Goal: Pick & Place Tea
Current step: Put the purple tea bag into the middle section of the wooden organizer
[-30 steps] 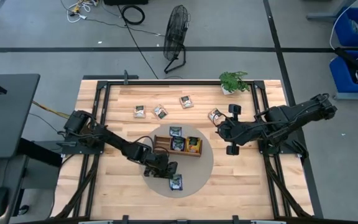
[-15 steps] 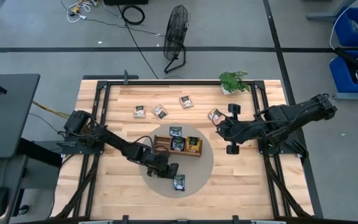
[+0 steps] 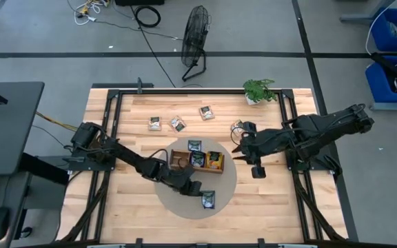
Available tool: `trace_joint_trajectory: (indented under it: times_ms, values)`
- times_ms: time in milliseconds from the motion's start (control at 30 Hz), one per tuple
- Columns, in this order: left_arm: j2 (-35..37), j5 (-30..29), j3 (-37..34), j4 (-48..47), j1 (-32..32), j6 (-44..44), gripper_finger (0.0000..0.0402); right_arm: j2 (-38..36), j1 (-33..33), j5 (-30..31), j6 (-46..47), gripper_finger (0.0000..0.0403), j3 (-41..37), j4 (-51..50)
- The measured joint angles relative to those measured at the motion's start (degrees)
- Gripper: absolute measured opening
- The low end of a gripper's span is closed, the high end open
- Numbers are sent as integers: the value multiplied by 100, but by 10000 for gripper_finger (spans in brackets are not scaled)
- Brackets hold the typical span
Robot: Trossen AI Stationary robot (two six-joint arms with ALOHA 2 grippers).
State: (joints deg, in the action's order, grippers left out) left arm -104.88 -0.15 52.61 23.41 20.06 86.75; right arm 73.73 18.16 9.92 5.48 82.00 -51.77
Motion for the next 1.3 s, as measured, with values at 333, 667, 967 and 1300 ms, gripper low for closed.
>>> trace_joint_trajectory:
  times_ms: [333, 667, 967, 1300]
  values:
    - [0, -229, 1201, -611, -365, -2322, 1, 0, -675, -1489, 258, 105, -2, 263]
    - [7, -414, 2571, -2499, -784, -4053, 0, -24, -954, -3202, 358, 105, 0, -686]
    - [9, -496, 3271, -3337, -1057, -4894, 0, 8, -1195, -2625, 15, 126, -1, -1041]
    - [9, -664, 3653, -3455, -1192, -5189, 0, 313, -1398, -2482, 28, 190, -2, -1088]
